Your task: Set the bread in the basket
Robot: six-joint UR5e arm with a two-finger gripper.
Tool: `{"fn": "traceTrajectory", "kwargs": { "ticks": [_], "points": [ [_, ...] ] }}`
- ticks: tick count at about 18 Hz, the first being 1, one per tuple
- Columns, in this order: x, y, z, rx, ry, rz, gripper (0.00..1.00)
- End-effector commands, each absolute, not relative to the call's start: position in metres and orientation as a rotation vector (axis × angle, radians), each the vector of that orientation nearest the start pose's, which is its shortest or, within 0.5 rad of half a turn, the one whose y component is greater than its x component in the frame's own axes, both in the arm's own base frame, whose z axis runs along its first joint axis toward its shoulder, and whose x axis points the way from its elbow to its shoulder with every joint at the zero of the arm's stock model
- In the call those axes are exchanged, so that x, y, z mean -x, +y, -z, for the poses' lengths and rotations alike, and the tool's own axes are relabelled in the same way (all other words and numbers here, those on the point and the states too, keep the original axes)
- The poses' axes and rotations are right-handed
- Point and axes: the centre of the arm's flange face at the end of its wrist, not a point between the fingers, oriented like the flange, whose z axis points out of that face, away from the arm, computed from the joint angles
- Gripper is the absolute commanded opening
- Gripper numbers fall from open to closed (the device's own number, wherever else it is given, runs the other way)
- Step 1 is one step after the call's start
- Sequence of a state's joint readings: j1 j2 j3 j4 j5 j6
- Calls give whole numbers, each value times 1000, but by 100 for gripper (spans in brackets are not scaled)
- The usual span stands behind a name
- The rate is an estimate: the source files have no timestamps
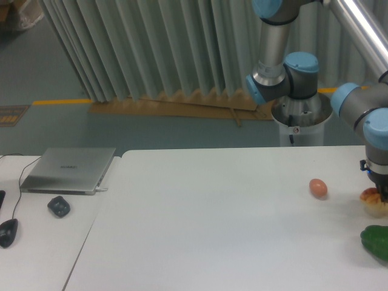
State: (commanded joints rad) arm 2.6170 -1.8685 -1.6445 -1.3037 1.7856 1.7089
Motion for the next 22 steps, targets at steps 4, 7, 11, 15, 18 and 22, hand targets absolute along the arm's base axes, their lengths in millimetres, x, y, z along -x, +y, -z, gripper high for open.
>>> {"fn": "traceTrajectory", "kwargs": {
  "ticks": [4, 7, 11, 15, 18, 22],
  "points": [
    [458, 382, -370, 3189, 1003, 78, 10],
    [485, 363, -393, 3211, 809, -11, 4],
    [526, 338, -407, 3183, 548, -197, 4],
    [556, 306, -400, 3186, 443, -254, 9],
    [571, 293, -387, 3192, 430, -256, 9],
    [593, 249, -381, 3199, 516, -234, 9]
  ]
}}
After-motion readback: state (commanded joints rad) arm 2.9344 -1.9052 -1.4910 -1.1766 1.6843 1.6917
